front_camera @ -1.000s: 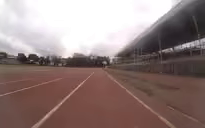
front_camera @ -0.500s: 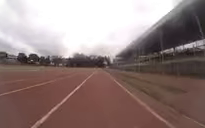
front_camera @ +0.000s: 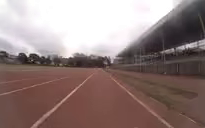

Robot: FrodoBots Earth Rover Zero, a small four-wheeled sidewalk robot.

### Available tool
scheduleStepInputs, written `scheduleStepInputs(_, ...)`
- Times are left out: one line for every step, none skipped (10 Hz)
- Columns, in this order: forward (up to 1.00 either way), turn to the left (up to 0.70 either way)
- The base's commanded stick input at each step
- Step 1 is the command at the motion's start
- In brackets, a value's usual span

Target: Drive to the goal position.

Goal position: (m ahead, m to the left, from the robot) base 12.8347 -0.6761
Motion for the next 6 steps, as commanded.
scheduleStepInputs(0.70,0.00)
scheduleStepInputs(0.70,0.00)
scheduleStepInputs(0.70,0.00)
scheduleStepInputs(0.70,0.00)
scheduleStepInputs(0.70,0.00)
scheduleStepInputs(0.70,-0.02)
